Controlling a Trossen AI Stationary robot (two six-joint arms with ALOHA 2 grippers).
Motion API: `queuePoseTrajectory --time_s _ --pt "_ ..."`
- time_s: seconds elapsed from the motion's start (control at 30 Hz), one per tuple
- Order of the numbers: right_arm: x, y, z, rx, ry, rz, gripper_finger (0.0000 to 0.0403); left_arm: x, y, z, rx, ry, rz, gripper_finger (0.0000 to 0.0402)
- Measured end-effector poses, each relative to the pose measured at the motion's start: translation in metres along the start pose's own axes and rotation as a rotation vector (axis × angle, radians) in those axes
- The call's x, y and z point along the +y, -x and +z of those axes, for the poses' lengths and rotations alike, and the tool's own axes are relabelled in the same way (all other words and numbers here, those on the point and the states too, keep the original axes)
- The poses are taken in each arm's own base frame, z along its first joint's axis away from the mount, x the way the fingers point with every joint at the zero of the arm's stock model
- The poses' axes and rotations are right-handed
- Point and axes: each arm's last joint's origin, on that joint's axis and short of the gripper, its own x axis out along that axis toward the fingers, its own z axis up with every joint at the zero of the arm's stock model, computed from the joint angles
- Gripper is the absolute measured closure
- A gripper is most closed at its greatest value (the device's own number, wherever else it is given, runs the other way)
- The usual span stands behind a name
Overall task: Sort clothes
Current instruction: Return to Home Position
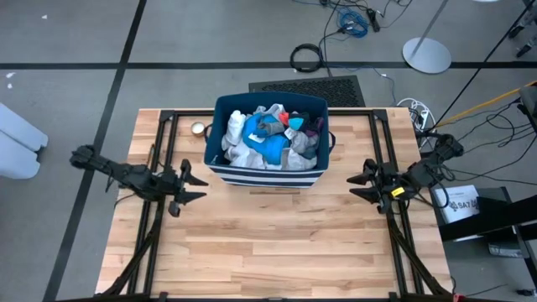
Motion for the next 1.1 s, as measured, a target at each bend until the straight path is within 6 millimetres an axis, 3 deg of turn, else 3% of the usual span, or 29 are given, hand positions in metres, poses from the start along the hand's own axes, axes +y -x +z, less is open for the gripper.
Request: queuePoseTrajectory --time_s 0.3,0.53,0.77,0.93,1.1 --pt "-0.008 -0.004 0.003 -0.032 0.003 -0.062 0.022 0.008 0.006 0.007 -0.071 -0.066 -0.005 0.0237" --pt "-0.014 -0.008 0.006 -0.019 -0.001 -0.001 0.022 0.016 0.005 0.006 -0.061 -0.082 0.01 0.0237" --pt "-0.034 -0.017 -0.024 0.068 -0.041 0.031 0.022 0.024 0.005 0.006 -0.044 -0.086 0.005 0.0237" --pt "-0.033 -0.018 -0.017 0.037 0.032 0.122 0.022 0.029 0.005 0.003 -0.029 -0.067 -0.016 0.0237" --pt "-0.039 -0.018 -0.019 0.051 0.092 0.061 0.022 0.037 0.003 -0.01 0.014 -0.027 0.0 0.0237"
